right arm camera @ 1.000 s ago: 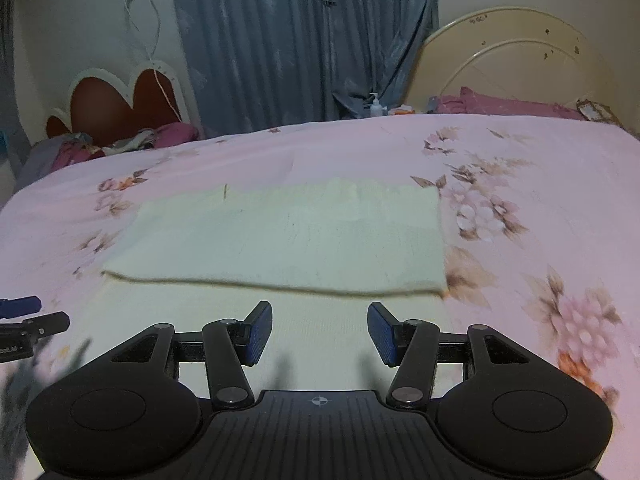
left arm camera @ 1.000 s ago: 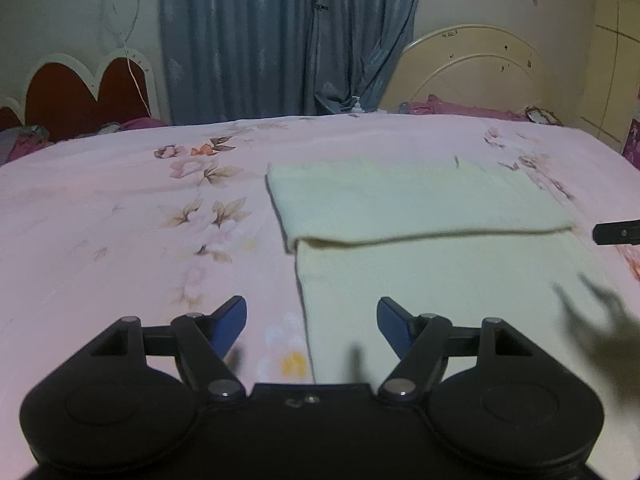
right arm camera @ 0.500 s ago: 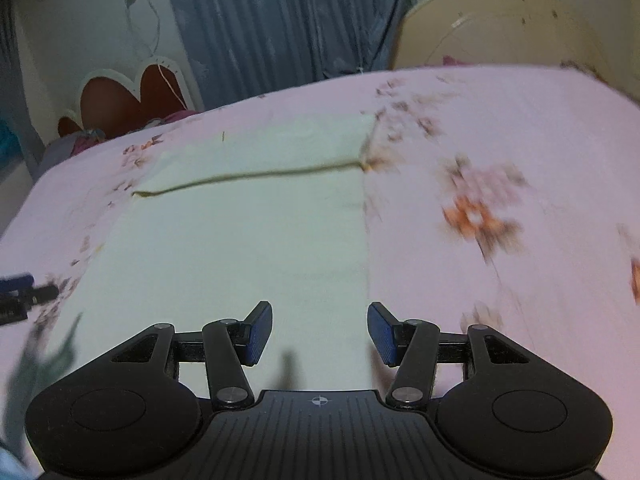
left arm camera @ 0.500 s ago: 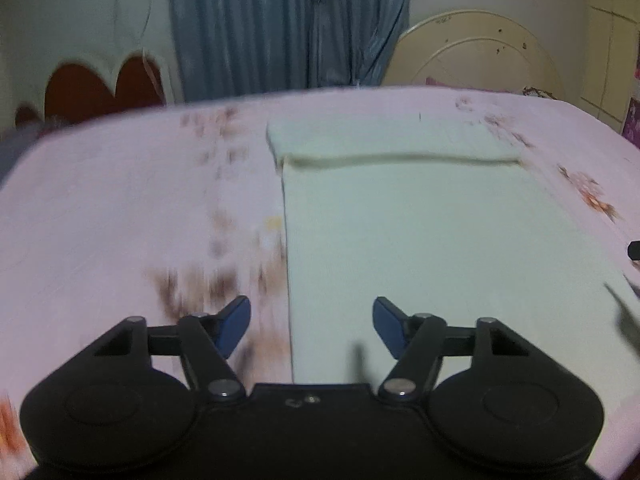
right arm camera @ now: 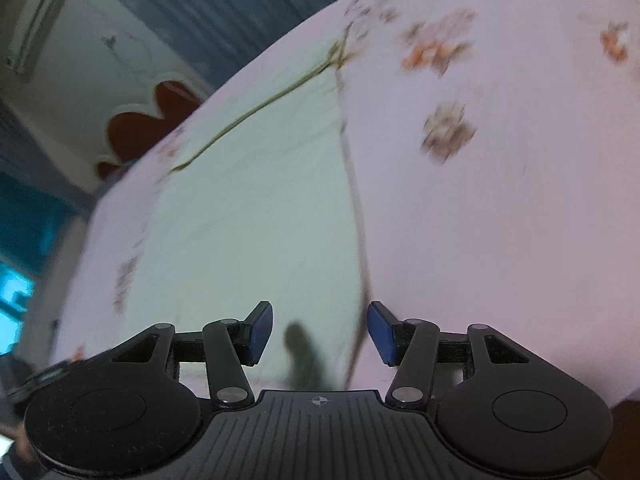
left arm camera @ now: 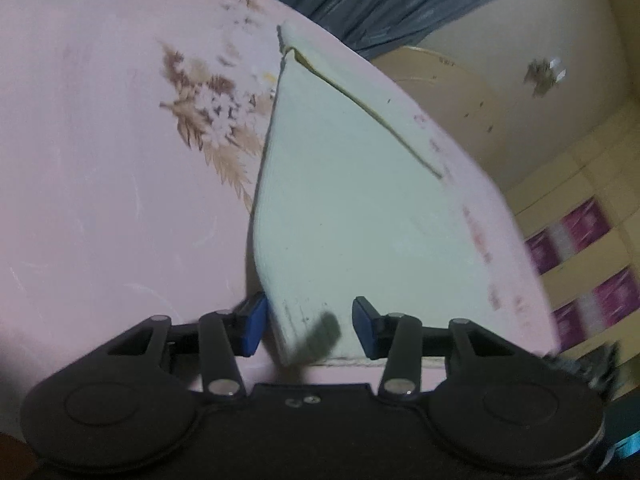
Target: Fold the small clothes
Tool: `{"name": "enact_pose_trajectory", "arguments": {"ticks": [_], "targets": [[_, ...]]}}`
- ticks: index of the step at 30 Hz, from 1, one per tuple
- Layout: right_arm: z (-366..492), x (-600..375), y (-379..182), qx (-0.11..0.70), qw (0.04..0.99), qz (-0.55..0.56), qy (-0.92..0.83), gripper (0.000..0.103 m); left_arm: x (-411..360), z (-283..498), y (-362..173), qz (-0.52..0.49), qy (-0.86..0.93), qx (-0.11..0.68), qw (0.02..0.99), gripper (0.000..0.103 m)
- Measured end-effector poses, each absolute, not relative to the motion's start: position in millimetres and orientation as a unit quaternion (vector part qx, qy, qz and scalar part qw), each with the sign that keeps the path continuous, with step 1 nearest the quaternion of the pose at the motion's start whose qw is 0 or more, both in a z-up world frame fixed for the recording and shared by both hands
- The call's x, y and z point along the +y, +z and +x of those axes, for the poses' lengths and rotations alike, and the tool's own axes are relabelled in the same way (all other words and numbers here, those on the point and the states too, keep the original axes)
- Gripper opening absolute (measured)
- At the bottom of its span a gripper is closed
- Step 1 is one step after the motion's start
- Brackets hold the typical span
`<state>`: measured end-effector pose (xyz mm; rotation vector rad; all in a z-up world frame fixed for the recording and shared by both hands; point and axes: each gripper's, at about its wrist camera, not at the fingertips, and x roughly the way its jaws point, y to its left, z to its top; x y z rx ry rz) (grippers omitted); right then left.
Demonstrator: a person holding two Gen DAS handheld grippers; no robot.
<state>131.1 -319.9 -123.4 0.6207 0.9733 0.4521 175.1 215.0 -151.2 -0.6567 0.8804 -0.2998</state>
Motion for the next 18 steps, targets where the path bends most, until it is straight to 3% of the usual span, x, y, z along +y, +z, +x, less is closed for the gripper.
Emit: {"name": "enact_pose_trajectory", "arguments": {"ticks": [3,4,5,11,14,18], "targets": [[135.0,-315.4,-131.7,0.47,0.792,0.312,0.234,0.013,217.6,187.7,-160.4,-0.343,-0.154,0.423,0.825,0.028],[137.1,-313.6,-132.6,0.471,0.791,0.312,0.236,0.011,215.3,192.2,-161.4,-0.336,-0.151,0.428,0.825,0.014],[139.6,-312.6,-132.6,0.469,0.791,0.313,0.238,0.009,212.1,195.9,-162.4,-0.331,-0.147,0.434,0.825,0.009],[138.2,-317.5,-103.4,0.419,0.817,0.289,0.272,0.004,202.4,185.5,-146.7,-0.316,-0.136,0.388,0.855,0.007],[142.8,-313.8,-104.5,0.434,0.825,0.25,0.26,0.004,201.5,190.8,-149.7,-0.301,-0.109,0.403,0.857,0.006],[159.2,-319.8,-83.4,0.393,0.837,0.277,0.263,0.004,209.4,209.5,-123.2,-0.331,-0.114,0.344,0.871,0.006]]}}
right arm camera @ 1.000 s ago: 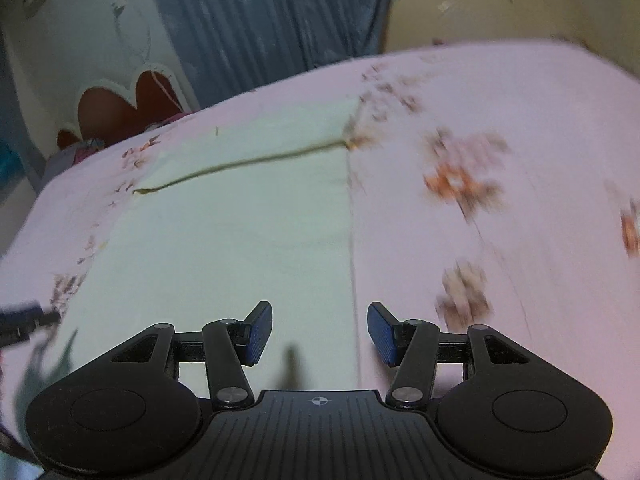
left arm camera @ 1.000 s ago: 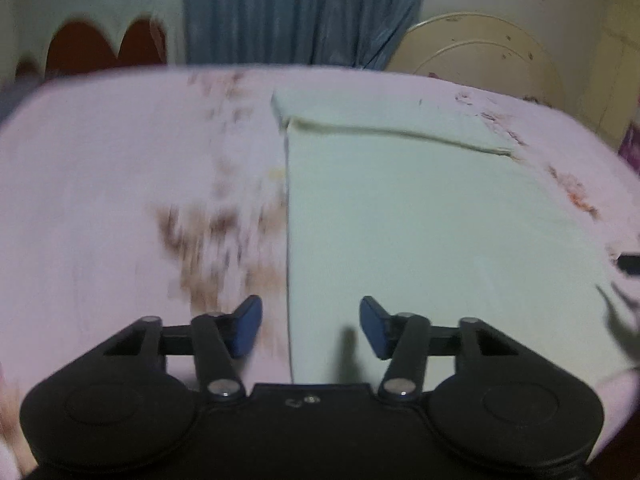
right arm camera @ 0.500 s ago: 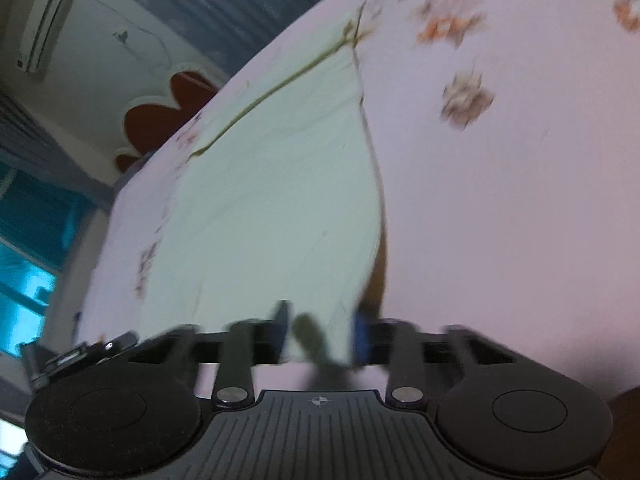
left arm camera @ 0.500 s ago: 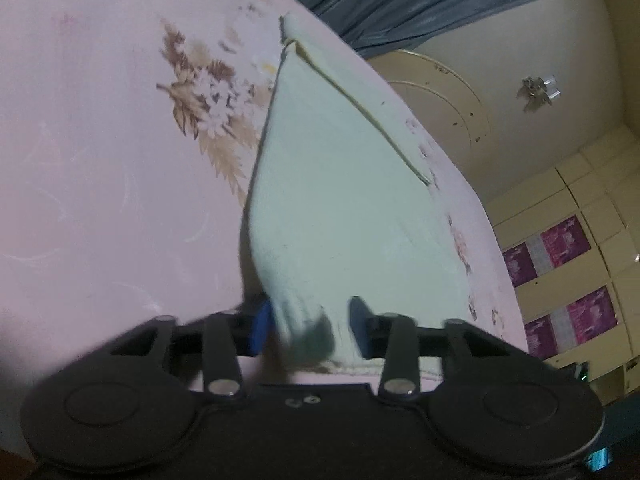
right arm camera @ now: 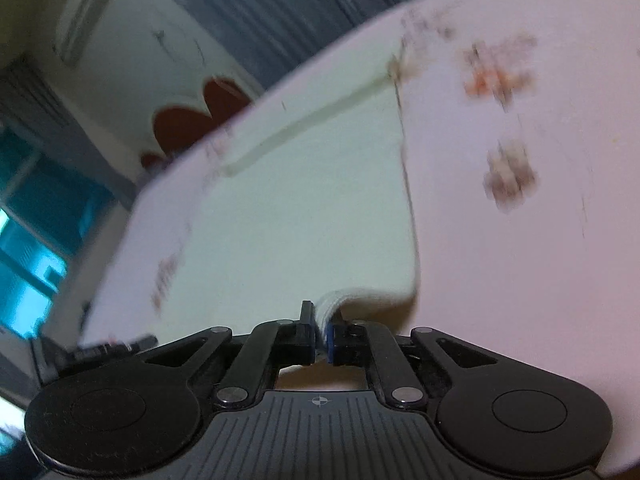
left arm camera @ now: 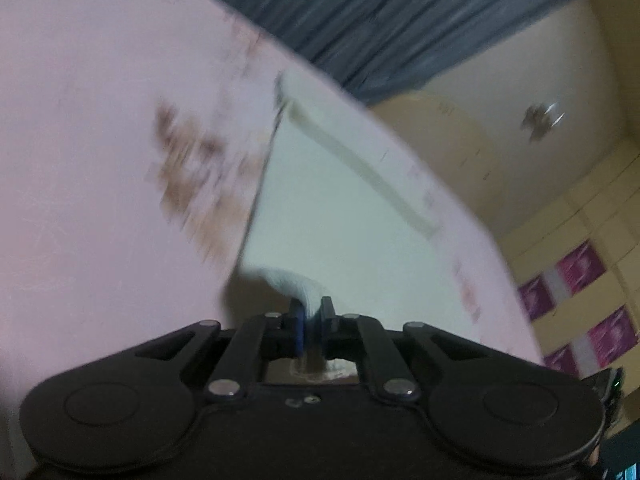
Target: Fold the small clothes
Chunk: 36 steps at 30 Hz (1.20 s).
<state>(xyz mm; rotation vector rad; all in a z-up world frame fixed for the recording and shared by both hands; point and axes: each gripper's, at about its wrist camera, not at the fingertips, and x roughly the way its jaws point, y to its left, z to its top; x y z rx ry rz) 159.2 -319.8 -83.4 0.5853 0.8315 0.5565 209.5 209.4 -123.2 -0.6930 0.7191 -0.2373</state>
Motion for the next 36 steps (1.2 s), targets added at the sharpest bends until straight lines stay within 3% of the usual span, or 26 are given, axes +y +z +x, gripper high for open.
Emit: {"name": "enact_pose_trajectory", "arguments": {"ticks": [7,14,24,26,27,28,29,31,35,36], "targets": [[253.2,-307.9,-33.3,0.328,0.876,0.254,0.245,0.004,206.6,324.9,-79.8,-0.306,-0.138,0.294,0.895,0.006],[371.4,-291.7,-20.8,0.32,0.889,0.248,0.214,0.004,211.1,456.2,-84.2,-0.306,-0.147,0.294,0.893,0.006],[533.4,-281.2,-103.8,0.408,0.838,0.314,0.181,0.005,217.6,591.3,-149.7,-0.304,-0.148,0.37,0.865,0.007],[546.2,-283.3,-111.4,0.406,0.839,0.318,0.171,0.006,223.5,598.1,-148.9,-0.317,-0.157,0.354,0.866,0.021],[549.7,-286.3,-112.0,0.405,0.841,0.32,0.161,0.02,227.8,597.4,-147.5,-0.326,-0.16,0.341,0.867,0.028],[548.2,-288.9,-108.6,0.396,0.848,0.317,0.154,0.034,231.8,595.7,-145.9,-0.328,-0.159,0.327,0.872,0.044],[542.9,-291.4,-103.1,0.373,0.863,0.308,0.147,0.065,234.4,593.7,-143.0,-0.317,-0.15,0.317,0.881,0.057],[538.8,-295.3,-98.1,0.359,0.876,0.288,0.148,0.067,236.2,592.8,-137.8,-0.288,-0.14,0.309,0.895,0.059],[538.4,-293.6,-100.5,0.367,0.887,0.234,0.153,0.066,219.4,600.0,-137.2,-0.203,-0.184,0.344,0.898,0.041],[540.5,-287.9,-102.1,0.375,0.887,0.219,0.157,0.058,212.2,601.2,-136.4,-0.181,-0.187,0.353,0.899,0.041]]}}
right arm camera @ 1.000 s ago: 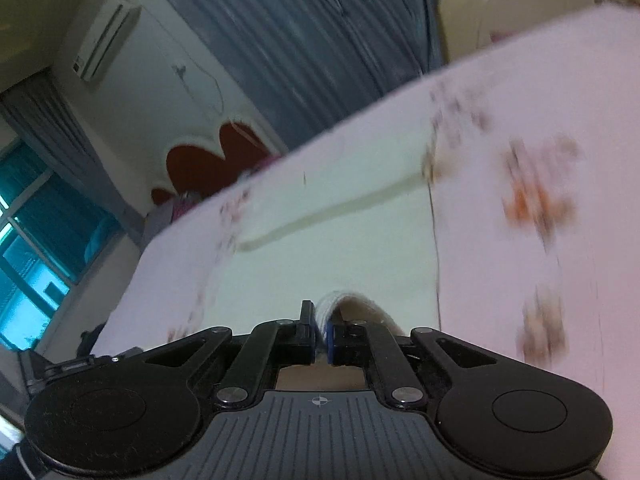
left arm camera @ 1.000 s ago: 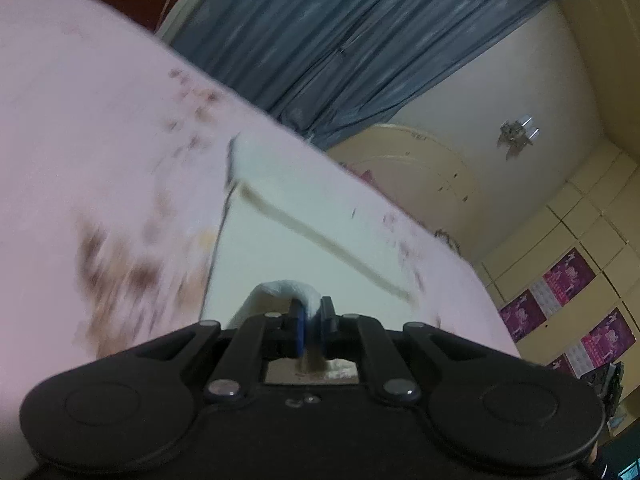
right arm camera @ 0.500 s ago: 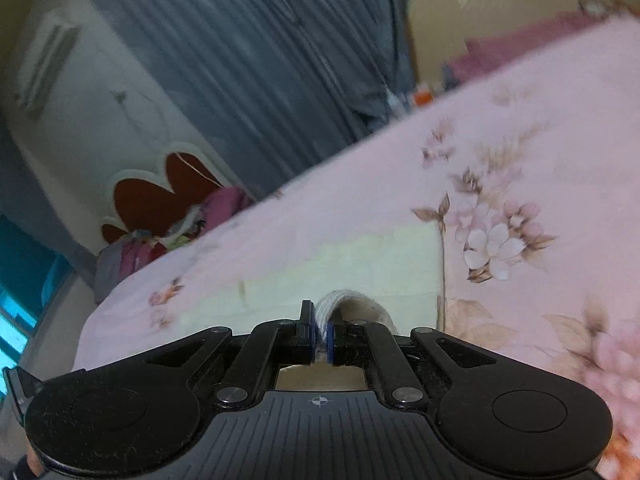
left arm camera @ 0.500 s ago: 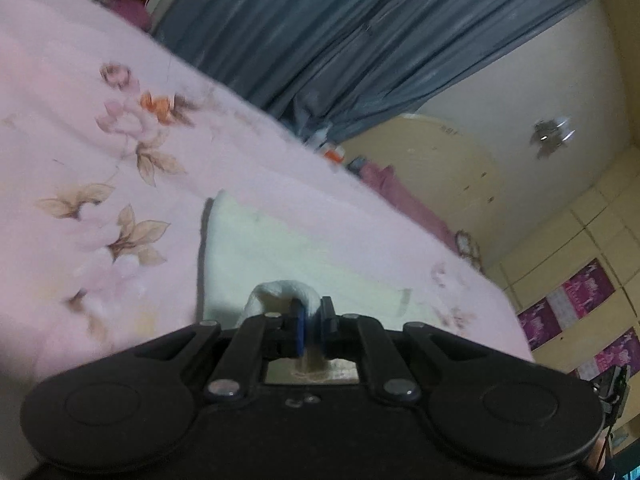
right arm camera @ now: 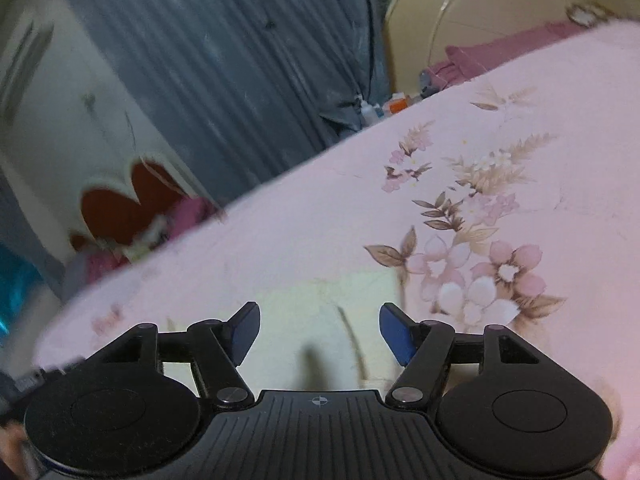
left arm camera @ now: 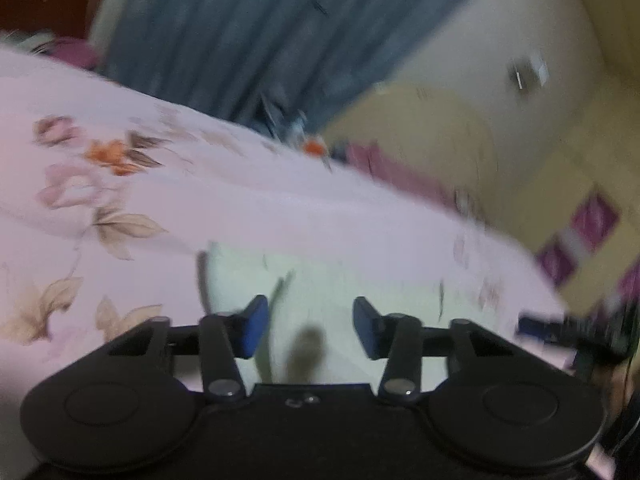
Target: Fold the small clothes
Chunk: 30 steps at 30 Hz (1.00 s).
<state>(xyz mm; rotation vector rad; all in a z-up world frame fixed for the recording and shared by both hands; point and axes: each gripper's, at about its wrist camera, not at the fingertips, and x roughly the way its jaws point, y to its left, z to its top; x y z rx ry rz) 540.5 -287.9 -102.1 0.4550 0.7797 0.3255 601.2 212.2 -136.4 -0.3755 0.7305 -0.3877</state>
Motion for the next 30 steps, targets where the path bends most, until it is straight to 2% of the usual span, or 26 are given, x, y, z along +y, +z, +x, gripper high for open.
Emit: {"name": "enact_pose_trajectory", "arguments": {"ticks": [2,4,6,7,8,13,16,21,24,25,26,27,28,30], "targets": [[548.5,-274.9,-107.2,0.395,0.886,0.185,0.161,0.045,197.9,607.3,-138.9,-0.128,-0.183,0.376,0.899,0.035],[553.0,-260.2,-111.1,0.41,0.887,0.139,0.159,0.036,188.9,610.9,-142.6,-0.102,-0.178,0.391,0.897,0.035],[556.7,-249.8,-119.3,0.418,0.887,0.107,0.167,0.017,185.9,611.0,-144.4,-0.098,-0.173,0.396,0.896,0.028],[555.2,-246.0,-120.2,0.417,0.888,0.093,0.169,0.012,187.2,610.6,-145.0,-0.104,-0.176,0.397,0.895,0.011],[554.5,-242.4,-120.5,0.415,0.89,0.078,0.169,0.002,188.5,611.2,-145.1,-0.114,-0.179,0.397,0.893,0.006],[541.0,-240.6,-103.0,0.351,0.92,0.047,0.166,0.002,198.4,591.5,-125.1,-0.14,-0.178,0.324,0.918,0.005],[547.4,-239.8,-91.9,0.32,0.933,0.035,0.159,0.002,200.0,594.5,-124.1,-0.145,-0.159,0.308,0.927,0.004],[581.7,-238.6,-125.3,0.382,0.912,0.047,0.141,0.002,190.4,621.5,-150.0,-0.14,-0.133,0.368,0.91,0.005],[582.8,-239.0,-137.2,0.387,0.911,0.054,0.136,0.002,190.9,623.0,-154.5,-0.144,-0.131,0.371,0.908,0.012],[581.5,-239.6,-134.1,0.385,0.912,0.054,0.131,0.002,192.2,620.2,-149.8,-0.145,-0.125,0.369,0.909,0.02],[578.6,-239.5,-128.6,0.383,0.915,0.048,0.12,0.015,190.9,611.7,-141.2,-0.131,-0.108,0.355,0.919,0.029],[571.4,-237.7,-119.8,0.368,0.924,0.034,0.098,0.046,186.3,602.4,-132.3,-0.109,-0.102,0.335,0.93,0.032],[559.3,-235.5,-108.0,0.335,0.936,0.033,0.105,0.058,177.3,593.9,-124.0,-0.093,-0.114,0.32,0.936,0.032],[554.0,-219.6,-99.9,0.338,0.927,0.048,0.153,0.059,153.6,593.0,-120.6,-0.09,-0.155,0.331,0.926,0.032]]}}
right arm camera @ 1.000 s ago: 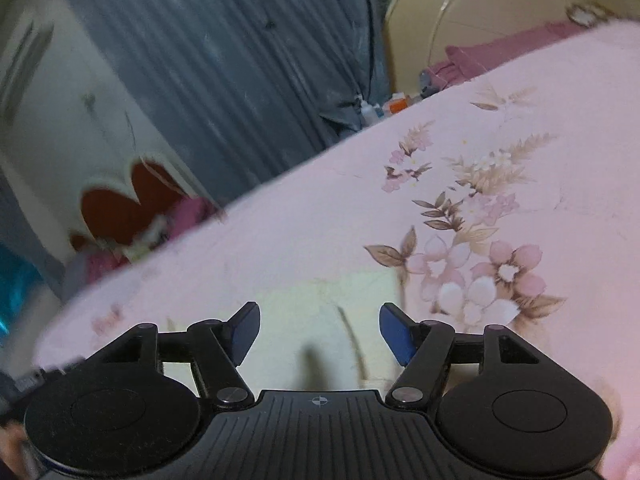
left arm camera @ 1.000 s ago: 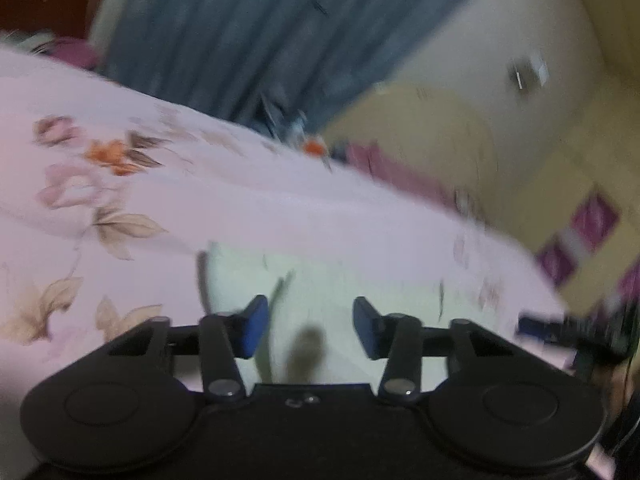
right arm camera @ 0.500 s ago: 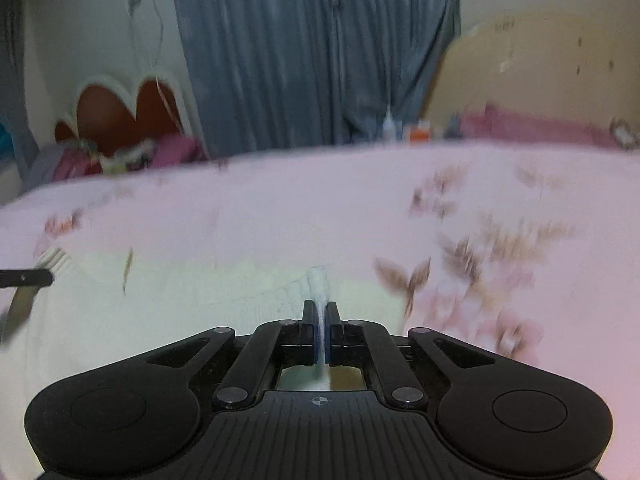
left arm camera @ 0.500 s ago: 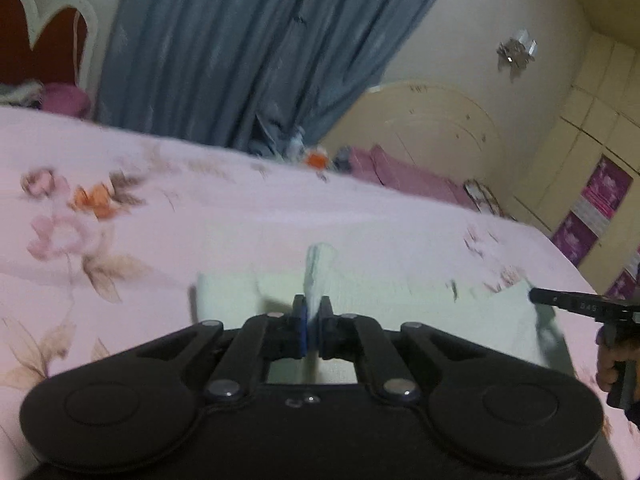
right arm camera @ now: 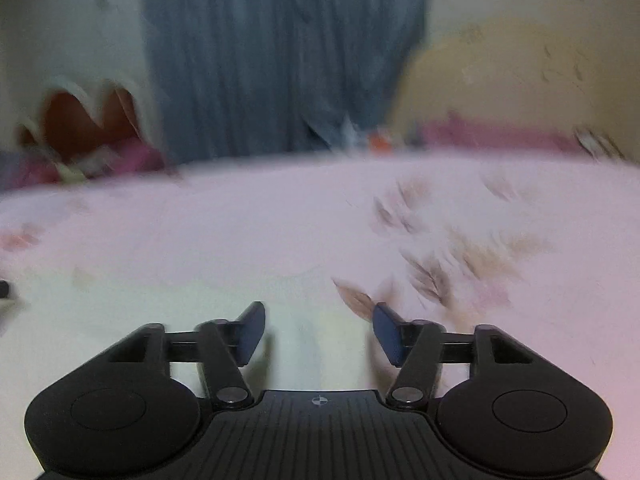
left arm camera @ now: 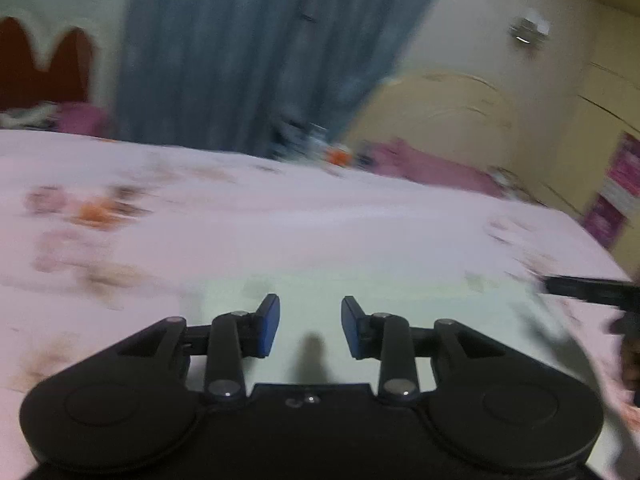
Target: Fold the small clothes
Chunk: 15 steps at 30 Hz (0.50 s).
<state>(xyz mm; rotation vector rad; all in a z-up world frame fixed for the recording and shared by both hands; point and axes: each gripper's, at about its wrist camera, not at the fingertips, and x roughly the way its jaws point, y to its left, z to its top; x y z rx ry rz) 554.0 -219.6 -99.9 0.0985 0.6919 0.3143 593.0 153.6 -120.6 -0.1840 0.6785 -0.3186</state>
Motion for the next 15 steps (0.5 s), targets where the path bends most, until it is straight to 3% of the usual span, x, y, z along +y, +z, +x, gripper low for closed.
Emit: {"name": "enact_pose_trajectory", "arguments": {"ticks": [1,4,8,10,13,15], "targets": [[553.3,-202.5,-100.9,0.345,0.922,0.034,0.174,0.058,134.9,594.6,-122.9,-0.073,-0.176,0.338,0.922,0.035],[550.9,-152.6,-110.9,0.37,0.897,0.002,0.242,0.045,88.6,596.1,-133.3,-0.018,-0.204,0.354,0.912,0.041],[546.8,-141.8,-117.1,0.356,0.899,-0.05,0.248,0.044,104.3,597.7,-142.6,0.007,-0.148,0.361,0.921,0.043],[558.2,-173.8,-123.1,0.364,0.918,-0.067,0.143,0.044,142.8,601.9,-147.6,-0.022,-0.113,0.363,0.925,0.039],[572.4,-222.6,-129.5,0.393,0.912,-0.02,0.113,0.046,172.5,602.7,-147.4,-0.073,-0.126,0.366,0.919,0.037],[568.3,-219.4,-117.8,0.383,0.918,-0.033,0.103,0.046,164.2,596.8,-135.6,-0.069,-0.114,0.355,0.925,0.042]]}}
